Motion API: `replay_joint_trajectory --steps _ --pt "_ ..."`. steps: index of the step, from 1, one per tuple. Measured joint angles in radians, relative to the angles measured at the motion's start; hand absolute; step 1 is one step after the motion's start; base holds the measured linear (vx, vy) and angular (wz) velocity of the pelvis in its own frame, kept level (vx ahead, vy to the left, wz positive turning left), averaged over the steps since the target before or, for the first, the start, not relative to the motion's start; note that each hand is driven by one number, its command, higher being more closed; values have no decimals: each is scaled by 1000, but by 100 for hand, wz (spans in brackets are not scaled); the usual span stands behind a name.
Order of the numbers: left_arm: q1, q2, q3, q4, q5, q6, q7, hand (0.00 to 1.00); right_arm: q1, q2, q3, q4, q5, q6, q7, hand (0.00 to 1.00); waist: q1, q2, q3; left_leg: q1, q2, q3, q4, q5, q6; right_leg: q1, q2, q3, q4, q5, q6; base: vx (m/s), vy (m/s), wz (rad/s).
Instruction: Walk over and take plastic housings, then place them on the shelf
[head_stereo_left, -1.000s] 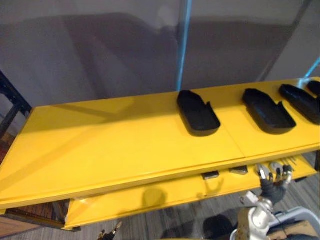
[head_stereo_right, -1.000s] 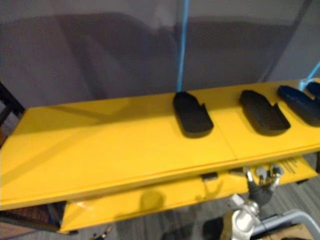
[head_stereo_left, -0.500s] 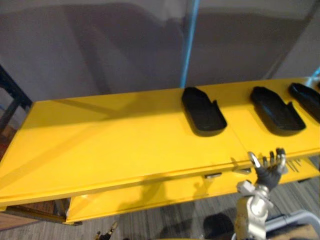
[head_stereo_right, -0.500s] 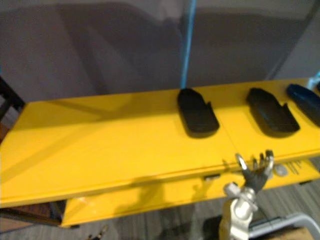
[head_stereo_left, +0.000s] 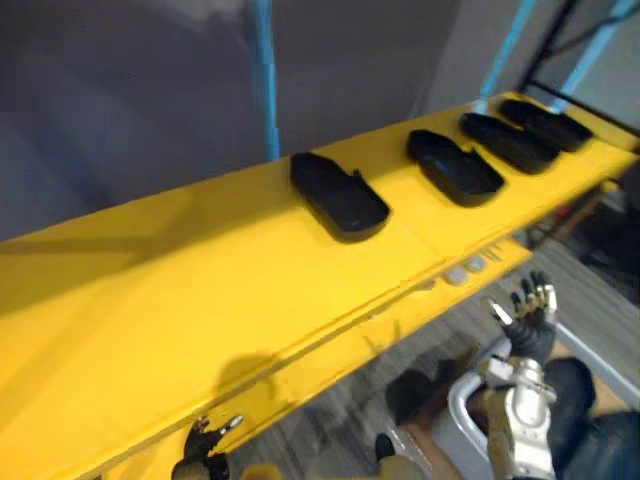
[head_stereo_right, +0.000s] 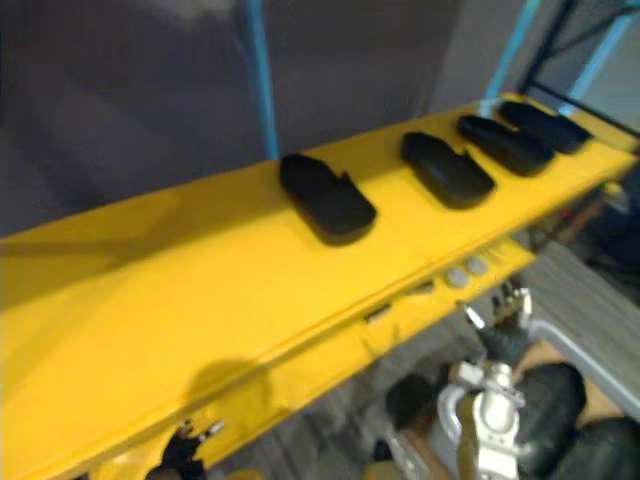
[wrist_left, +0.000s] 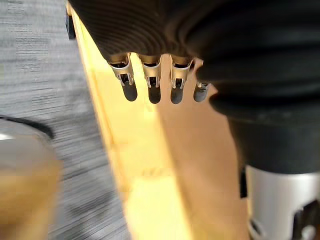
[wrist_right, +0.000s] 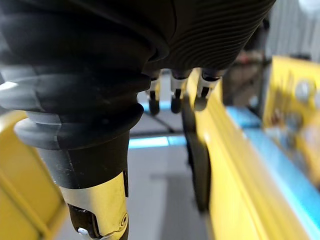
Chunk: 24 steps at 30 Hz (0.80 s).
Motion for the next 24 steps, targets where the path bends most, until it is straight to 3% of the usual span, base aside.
replay_joint_trajectory --steps 1,2,3,4,5,6,7,8,10,11,12,14,16,18,19,22,24 --pt "1 1 2 5 0 0 -1 0 -4 -2 3 -4 -5 -3 12 0 6 1 6 11 7 40 -6 5 11 -1 23 6 -62 110 -24 -288 -102 -218" --pt "-1 0 9 26 -1 -3 -1 0 -20 -3 6 -7 -23 -11 28 0 23 22 19 29 59 138 -15 21 18 -5 48 -31 -91 178 -51 -286 44 -185" --pt "-1 6 9 38 -4 -2 -1 0 -22 -4 4 -13 -40 -16 36 0 22 23 15 32 73 175 -24 31 21 -15 42 -101 -14 73 -94 -308 82 -193" --pt "3 14 9 53 -8 -2 1 0 -43 -10 8 -18 -58 -26 36 0 38 25 15 47 96 235 -56 60 20 -29 11 -186 126 -92 -105 -542 -57 -214" --pt "27 50 3 88 -11 21 3 0 -208 -50 66 3 -121 -39 0 0 76 23 14 22 156 310 -132 146 8 -3 -136 -301 400 -216 -122 -487 -189 -185" --pt "36 60 5 88 -10 34 2 0 -240 -62 79 12 -139 -34 -16 0 88 8 7 -7 154 281 -129 145 -8 28 -161 -298 386 -128 -140 -406 -286 -145" --pt "43 82 11 99 -8 41 2 0 -260 -66 87 20 -145 -29 -31 0 106 -25 -4 -30 120 213 -125 146 -27 61 -169 -288 319 18 -153 -107 -197 -34" --pt "39 77 8 112 -6 47 1 0 -266 -77 87 25 -145 -21 -35 0 118 -15 -3 -36 109 166 -136 151 -29 71 -152 -298 297 17 -154 -66 -150 -45" --pt "61 61 13 113 -6 56 -5 0 -272 -92 85 25 -145 -4 -46 0 128 0 -9 -41 111 127 -180 202 -21 89 -117 -328 182 32 -136 -10 -102 -33" --pt "81 45 50 118 -7 54 -7 0 -287 -92 91 24 -145 18 -53 0 137 -2 -13 -44 126 160 -200 228 -23 107 -115 -340 159 -30 -129 91 -86 -50" --pt "108 48 76 122 -12 50 -9 0 -299 -90 93 23 -144 49 -52 0 141 -13 -16 -44 133 192 -185 229 -25 106 -131 -356 180 -104 -79 133 -87 -65" --pt "144 56 120 133 -14 28 -5 0 -298 -87 95 20 -147 79 -54 0 138 -44 -33 -58 145 207 -168 232 -32 135 -119 -355 128 -108 16 125 -170 -44" --pt "145 54 136 138 -15 13 -4 0 -272 -86 85 19 -144 100 -55 0 127 -74 -21 -89 165 202 -132 241 -49 157 -97 -371 62 -182 92 53 -308 -29" --pt "131 8 138 120 -68 -2 6 0 -252 -87 77 40 -146 115 -73 0 129 -60 16 -96 188 175 -95 242 -51 157 -67 -365 61 -253 76 -35 -349 -61" --pt "135 -29 134 104 -102 -22 9 0 -238 -88 59 66 -145 115 -84 0 127 -35 37 -83 187 156 -110 249 -63 149 -60 -344 59 -275 73 -83 -267 -67" --pt "143 -87 91 88 -97 -88 34 0 -226 -103 -15 119 -140 114 -149 0 94 20 49 -79 161 120 -220 274 -107 78 -53 -315 49 -278 71 -117 -108 -47" --pt "144 -89 54 76 -90 -126 55 0 -219 -105 -56 165 -140 116 -217 0 71 35 60 -78 135 87 -272 289 -133 50 -57 -307 51 -270 74 -117 -24 -14"
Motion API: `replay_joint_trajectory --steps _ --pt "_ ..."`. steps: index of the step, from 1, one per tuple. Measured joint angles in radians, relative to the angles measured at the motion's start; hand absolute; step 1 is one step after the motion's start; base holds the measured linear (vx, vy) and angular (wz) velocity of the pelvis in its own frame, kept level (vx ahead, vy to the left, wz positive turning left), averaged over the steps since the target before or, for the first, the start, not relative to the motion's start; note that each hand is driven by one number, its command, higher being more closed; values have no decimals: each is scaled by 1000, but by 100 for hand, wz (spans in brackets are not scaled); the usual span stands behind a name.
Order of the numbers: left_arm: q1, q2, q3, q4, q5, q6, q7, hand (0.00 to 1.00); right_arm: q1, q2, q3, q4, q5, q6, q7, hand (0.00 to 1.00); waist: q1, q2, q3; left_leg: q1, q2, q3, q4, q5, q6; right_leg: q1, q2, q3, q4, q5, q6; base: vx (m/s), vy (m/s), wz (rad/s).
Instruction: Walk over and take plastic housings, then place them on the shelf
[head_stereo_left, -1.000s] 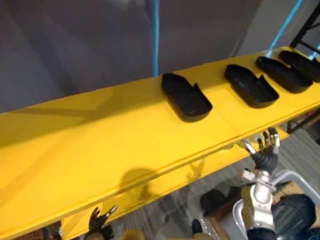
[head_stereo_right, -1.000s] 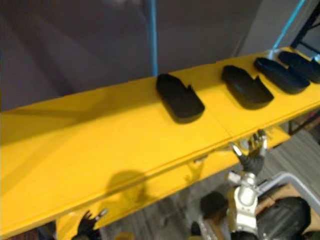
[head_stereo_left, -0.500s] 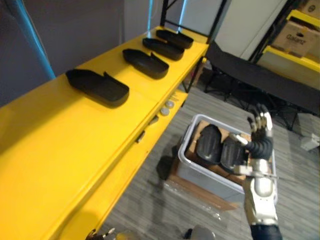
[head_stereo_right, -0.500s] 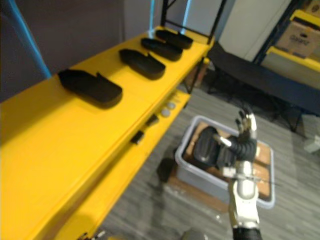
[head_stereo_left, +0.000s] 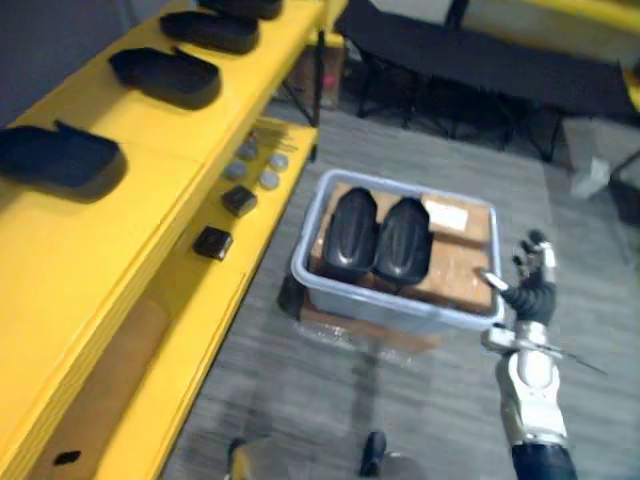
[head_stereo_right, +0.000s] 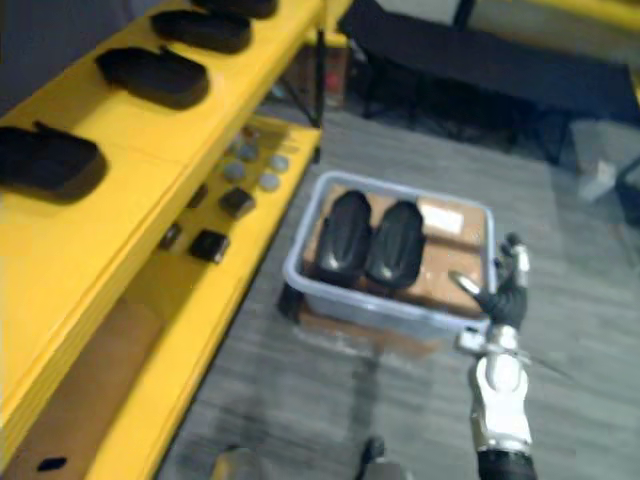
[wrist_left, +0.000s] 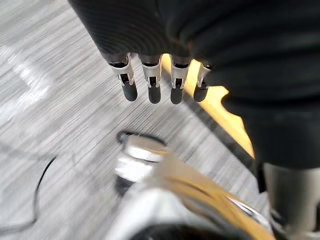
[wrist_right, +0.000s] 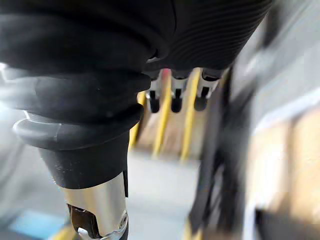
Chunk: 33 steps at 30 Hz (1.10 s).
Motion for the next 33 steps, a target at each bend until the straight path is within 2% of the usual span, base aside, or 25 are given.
replay_joint_trajectory --steps 3,4,7,9,12,15,19,21,23,25,28,30,33 --pt "-6 33 -79 -62 9 -35 19 0 14 1 -43 50 -2 5 -110 0 0 -11 9 -8 -51 -34 1 1 2 -14 -45 8 13 12 16 -100 76 6" --pt "-13 41 -93 -80 7 -36 17 0 13 1 -53 56 -2 8 -124 0 1 -8 13 -20 -63 -48 9 -1 10 -13 -55 6 12 17 21 -118 116 39" --pt "-61 69 -136 -134 -12 -36 3 0 -42 0 -101 105 -3 32 -185 0 3 -25 52 -95 -110 -114 56 -1 31 -13 -104 -43 2 40 38 -130 102 61" --pt "-79 77 -148 -150 -40 -33 -4 0 -154 -13 -110 161 -1 50 -230 0 9 -23 82 -144 -136 -151 74 8 44 -14 -124 -72 -22 64 43 -119 63 50" --pt "-95 78 -170 -162 -53 -23 -5 0 -350 -92 -94 260 1 98 -280 0 43 7 148 -200 -163 -187 83 25 59 -31 -143 -101 -36 88 47 -105 28 34" --pt "-95 71 -175 -128 -89 2 -7 0 -507 -169 -72 371 8 119 -317 0 76 29 196 -231 -175 -203 83 44 65 -50 -152 -113 -41 101 45 -42 6 21" --pt "-75 63 -174 -78 -114 10 -10 0 -630 -265 -48 503 20 125 -371 0 91 33 214 -263 -186 -224 86 48 70 -65 -158 -124 -40 102 45 21 20 19" --pt "-68 58 -180 -59 -121 11 -22 0 -702 -323 -35 568 29 125 -386 0 91 43 232 -266 -198 -235 85 50 73 -66 -167 -125 -36 102 45 16 27 10" --pt "-67 58 -203 -46 -128 11 -33 0 -775 -408 -2 642 48 126 -393 0 90 65 250 -278 -211 -243 83 53 77 -81 -182 -126 -21 102 45 -11 46 12" --pt "-66 57 -208 -45 -129 8 -44 0 -817 -437 -1 688 60 129 -405 0 91 77 259 -293 -217 -244 83 56 81 -98 -188 -126 -13 102 45 -5 27 7" --pt "-66 56 -246 -40 -160 5 -68 0 -883 -494 21 800 90 169 -426 0 92 98 273 -311 -231 -248 81 64 89 -124 -206 -126 9 96 51 -21 24 7" --pt "-66 46 -278 -39 -167 5 -76 0 -909 -533 36 864 97 212 -451 0 91 116 282 -326 -243 -254 81 69 93 -141 -220 -126 26 94 53 -16 36 13" --pt "-67 38 -296 -38 -171 5 -86 0 -937 -562 36 933 124 250 -467 0 90 128 288 -344 -251 -265 78 78 95 -156 -226 -127 35 94 52 -25 24 13"
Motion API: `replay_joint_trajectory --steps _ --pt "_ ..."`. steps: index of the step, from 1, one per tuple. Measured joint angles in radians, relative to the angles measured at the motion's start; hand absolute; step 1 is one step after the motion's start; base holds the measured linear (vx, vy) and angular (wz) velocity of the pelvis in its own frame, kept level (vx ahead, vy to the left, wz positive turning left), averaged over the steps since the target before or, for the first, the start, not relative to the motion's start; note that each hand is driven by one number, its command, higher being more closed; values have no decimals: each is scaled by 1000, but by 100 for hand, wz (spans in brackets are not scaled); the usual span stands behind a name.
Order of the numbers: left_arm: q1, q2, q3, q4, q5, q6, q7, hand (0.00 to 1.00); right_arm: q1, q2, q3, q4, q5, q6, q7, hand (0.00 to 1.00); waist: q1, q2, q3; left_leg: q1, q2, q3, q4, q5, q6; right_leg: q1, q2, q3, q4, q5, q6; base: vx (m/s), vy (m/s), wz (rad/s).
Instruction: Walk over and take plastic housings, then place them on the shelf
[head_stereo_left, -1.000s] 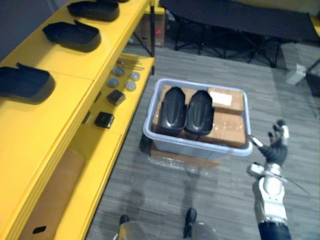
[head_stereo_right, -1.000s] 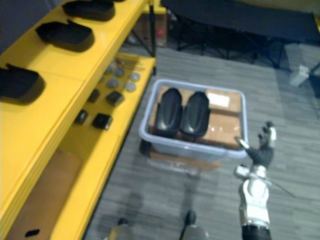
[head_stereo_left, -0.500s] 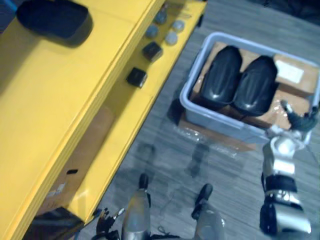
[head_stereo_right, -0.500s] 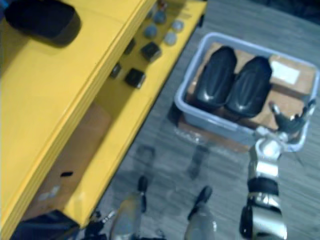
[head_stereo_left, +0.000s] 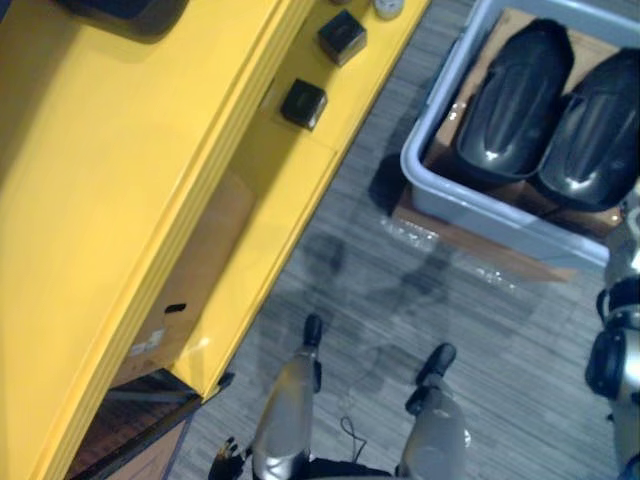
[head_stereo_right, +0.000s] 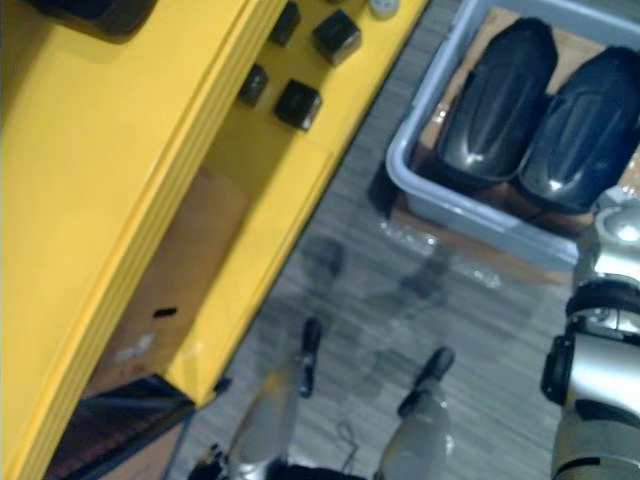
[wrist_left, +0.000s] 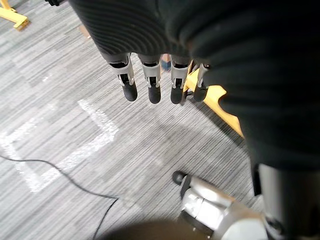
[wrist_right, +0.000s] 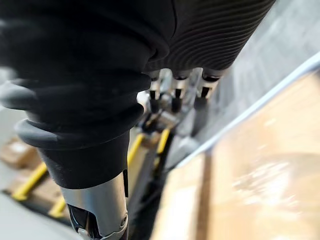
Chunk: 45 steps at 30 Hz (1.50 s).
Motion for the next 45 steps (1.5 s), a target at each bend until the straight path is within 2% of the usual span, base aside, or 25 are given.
replay_joint_trajectory --steps 3,8,11,15,18,23,26,29,35,37,43,45 --pt "0 1 -26 1 -37 0 -10 0 -40 -24 -1 73 12 32 2 0 3 8 3 -8 -6 -5 -30 25 -2 -24 -8 1 16 -9 -1 -35 -7 8" --pt "-9 -3 -56 9 -46 -1 -11 0 -58 -57 -1 107 11 43 28 0 5 34 6 -13 -18 -6 -75 61 -1 -55 -23 5 29 -13 0 -44 -2 4" --pt "-10 -4 -70 10 -74 -10 -13 0 -81 -58 2 138 9 67 49 0 4 37 3 -37 -21 -5 -81 72 -2 -91 -28 16 43 -14 0 -41 4 -1" --pt "-25 -4 -82 28 -76 -22 -23 0 -95 -87 46 151 0 95 83 0 19 49 -4 -69 -25 -7 -80 81 -1 -132 -33 26 58 -15 -2 -25 5 2" --pt "-36 -4 -106 28 -76 -24 -24 0 -130 -128 82 176 -27 101 89 0 27 74 -21 -97 -33 -19 -80 90 1 -153 -40 21 65 -16 -3 -14 12 11" --pt "-41 -6 -122 30 -76 -40 -28 0 -152 -153 139 175 -44 97 80 0 33 91 -32 -130 -35 -32 -71 91 0 -175 -41 10 68 -18 -6 -9 3 7" --pt "-44 -5 -128 30 -77 -42 -28 0 -155 -155 157 170 -79 82 48 0 38 94 -34 -132 -35 -33 -68 91 -1 -177 -41 11 68 -18 -6 0 0 0" --pt "-47 -4 -136 30 -106 -43 -31 0 -156 -155 156 148 -109 54 -25 0 47 94 -34 -132 -35 -37 -64 91 -1 -176 -40 11 68 -18 -6 0 0 0" --pt "-47 -3 -138 30 -115 -43 -35 0 -158 -164 156 82 -156 -4 -125 0 46 94 -34 -126 -34 -37 -60 91 -1 -170 -38 14 68 -18 -8 -6 0 -1" --pt "-47 -2 -134 29 -117 -43 -51 0 -159 -166 154 46 -164 -40 -169 0 42 92 -33 -114 -31 -30 -62 91 -1 -167 -36 26 68 -15 -10 -7 -4 -10" --pt "-47 4 -129 26 -147 -40 -74 0 -158 -184 131 -82 -201 -107 -261 0 15 91 -32 -72 -20 -19 -79 90 -3 -137 -25 35 56 -15 -15 -10 -13 -9" --pt "-45 6 -120 27 -152 -29 -91 0 -158 -191 104 -150 -217 -146 -285 0 0 85 -29 -57 -18 -9 -96 94 -6 -137 -24 46 54 -16 -16 9 -11 -11"
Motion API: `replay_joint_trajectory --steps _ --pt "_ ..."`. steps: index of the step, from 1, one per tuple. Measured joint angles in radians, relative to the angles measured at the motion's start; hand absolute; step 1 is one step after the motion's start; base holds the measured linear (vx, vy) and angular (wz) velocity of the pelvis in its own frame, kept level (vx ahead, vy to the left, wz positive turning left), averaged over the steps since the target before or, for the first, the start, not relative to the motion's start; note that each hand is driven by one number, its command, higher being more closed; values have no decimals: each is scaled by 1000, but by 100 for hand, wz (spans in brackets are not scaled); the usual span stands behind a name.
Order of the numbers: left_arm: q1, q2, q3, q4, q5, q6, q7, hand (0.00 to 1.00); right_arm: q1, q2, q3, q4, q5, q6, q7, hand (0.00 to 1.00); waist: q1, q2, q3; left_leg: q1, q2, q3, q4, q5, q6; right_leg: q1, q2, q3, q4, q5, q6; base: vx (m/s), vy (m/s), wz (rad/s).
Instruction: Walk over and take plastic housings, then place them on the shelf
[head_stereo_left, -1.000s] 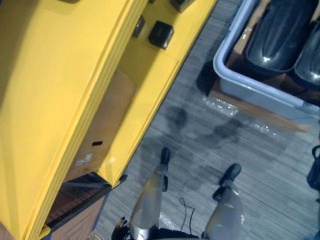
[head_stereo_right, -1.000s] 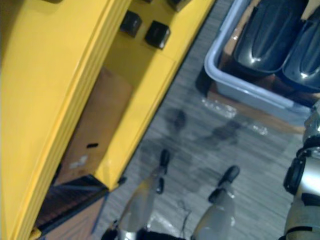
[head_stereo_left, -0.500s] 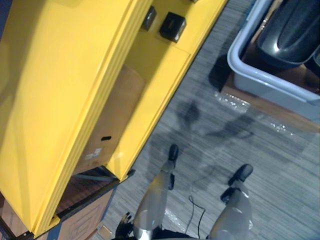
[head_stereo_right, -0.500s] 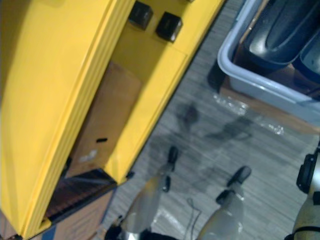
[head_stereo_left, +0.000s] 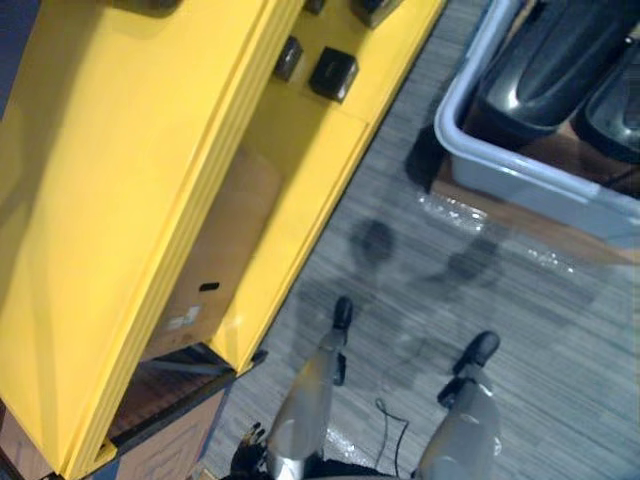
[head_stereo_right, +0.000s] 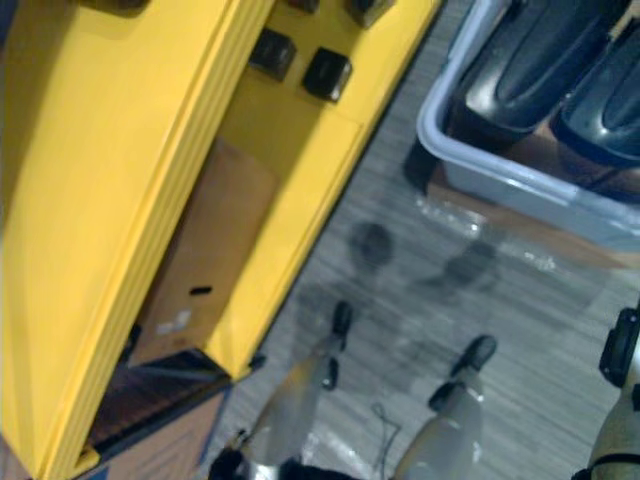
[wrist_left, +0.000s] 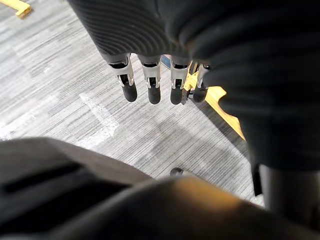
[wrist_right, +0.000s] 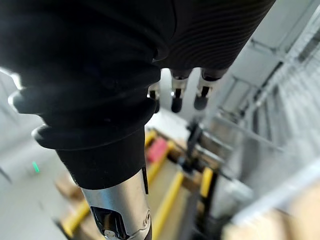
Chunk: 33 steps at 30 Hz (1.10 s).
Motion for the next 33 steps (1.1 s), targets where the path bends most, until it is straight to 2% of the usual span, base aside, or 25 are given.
replay_joint_trajectory --steps 4,6,10,11,15,16,20,23,27,33 --pt "0 3 12 -1 -1 21 -13 0 1 0 -10 -86 1 -34 5 0 -20 -3 2 11 1 6 -14 3 -1 0 2 8 -2 6 6 32 -12 -6" --pt "0 6 12 -1 -1 31 -17 0 2 0 -8 -105 3 -34 42 0 -23 -4 3 17 2 6 -29 8 -2 0 2 8 -2 6 6 38 -2 2" --pt "0 6 9 -1 -1 30 -18 0 3 27 10 -86 49 -1 145 0 -16 -4 3 23 1 -1 -58 24 -3 0 2 8 -3 6 6 19 3 6" --pt "-3 6 7 -1 -1 30 -18 0 3 39 19 -53 73 8 177 0 -5 -4 2 33 1 -2 -77 34 -3 0 2 8 -2 6 6 6 -2 7" --pt "-4 6 -12 0 -2 22 -16 0 1 73 54 61 122 30 225 0 9 -2 1 36 -2 -28 -132 73 -6 -1 1 4 -2 2 1 -5 12 20" --pt "-5 6 -17 0 -2 14 -16 0 -1 75 55 89 135 42 235 0 20 -1 0 40 -4 -32 -147 85 -5 -2 -1 4 -2 2 2 -18 16 14" --pt "-7 6 -23 3 -2 6 -15 0 -30 77 95 153 140 63 262 0 26 1 -1 41 -13 -54 -187 118 -3 -4 -8 -3 -2 0 3 -35 23 19" --pt "-12 7 -28 10 -2 6 -15 0 -54 76 100 182 140 98 286 0 28 4 -3 46 -15 -67 -226 146 -4 -9 -13 -14 4 -7 12 -36 10 12" --pt "-26 9 -44 25 -2 5 -16 0 -61 76 129 261 141 160 285 0 42 14 -9 45 -16 -74 -231 152 -7 -18 -19 -14 27 -19 12 -15 1 3" --pt "-34 10 -67 34 -3 8 -6 0 -58 76 114 300 140 189 256 0 45 29 -20 38 -15 -78 -231 153 -8 -23 -19 -16 31 -24 11 0 0 0"
